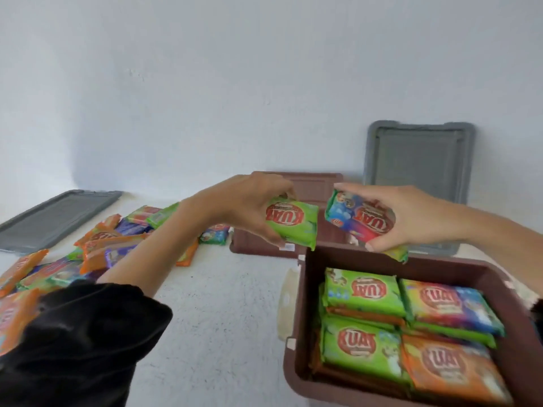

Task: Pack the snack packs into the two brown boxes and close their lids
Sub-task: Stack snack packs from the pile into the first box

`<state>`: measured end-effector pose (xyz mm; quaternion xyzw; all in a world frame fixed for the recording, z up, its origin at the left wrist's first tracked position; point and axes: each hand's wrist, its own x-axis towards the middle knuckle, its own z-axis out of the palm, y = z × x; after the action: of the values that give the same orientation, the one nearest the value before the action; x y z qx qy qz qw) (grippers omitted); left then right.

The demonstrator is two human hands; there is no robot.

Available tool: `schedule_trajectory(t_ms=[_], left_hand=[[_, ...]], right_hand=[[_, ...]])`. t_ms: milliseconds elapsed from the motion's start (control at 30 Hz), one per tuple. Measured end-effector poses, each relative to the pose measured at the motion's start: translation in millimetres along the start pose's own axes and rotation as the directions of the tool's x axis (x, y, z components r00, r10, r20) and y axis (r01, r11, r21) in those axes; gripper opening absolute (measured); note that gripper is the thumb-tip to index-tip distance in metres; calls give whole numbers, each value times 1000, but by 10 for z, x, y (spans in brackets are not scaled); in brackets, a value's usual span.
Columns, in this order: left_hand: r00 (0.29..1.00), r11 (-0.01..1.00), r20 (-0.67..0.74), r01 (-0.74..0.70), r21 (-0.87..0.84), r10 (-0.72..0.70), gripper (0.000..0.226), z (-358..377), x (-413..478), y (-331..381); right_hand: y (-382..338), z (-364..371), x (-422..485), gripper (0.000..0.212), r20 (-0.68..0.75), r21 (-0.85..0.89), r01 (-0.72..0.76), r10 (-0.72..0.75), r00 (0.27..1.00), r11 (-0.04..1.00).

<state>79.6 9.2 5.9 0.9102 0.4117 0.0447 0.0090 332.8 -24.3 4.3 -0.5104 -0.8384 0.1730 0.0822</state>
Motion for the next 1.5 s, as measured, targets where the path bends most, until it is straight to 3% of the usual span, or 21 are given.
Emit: schedule_trajectory(t_ms=[200, 367, 600, 800, 933, 1067, 1167, 1300, 1500], left_hand=[[956, 961, 88, -276, -32, 278, 70, 332, 174, 869], [905, 933, 246, -359, 1, 348, 74, 875, 289, 1319], [901, 876, 245, -414, 247, 357, 75, 1074, 298, 1530], [889, 839, 275, -443, 317, 365, 74, 1099, 338, 1539], [897, 845, 252, -431, 316, 363, 74, 1114, 330, 1513], [904, 887, 123, -427, 178, 410, 74, 1079, 294, 1370], [945, 941, -29, -321, 105, 326, 58, 939, 277, 1203], [980, 995, -179, -76, 63, 86, 42, 696, 218, 785], [889, 937, -297, 322, -137, -349, 32, 512, -265, -217]], right_hand=[[408, 178, -796, 96, 129, -79, -130, 139, 982, 988], [581, 490, -1108, 94, 320, -308, -177, 277, 906, 935], [547, 853, -1205, 84, 213, -441, -143, 258, 942, 886], [525, 939, -1179, 72, 216, -553, -32, 180, 960, 832], [544, 866, -1113, 73, 236, -498, -2, 138, 962, 867], [487, 682, -1053, 73, 215, -418, -2, 101, 971, 908], [400, 507, -926, 70, 123, -384, 9, 42, 992, 923], [207, 312, -563, 65, -29, -324, 53, -67, 997, 945], [-267, 303, 448, 64, -123, -156, 208, -228, 966, 965]])
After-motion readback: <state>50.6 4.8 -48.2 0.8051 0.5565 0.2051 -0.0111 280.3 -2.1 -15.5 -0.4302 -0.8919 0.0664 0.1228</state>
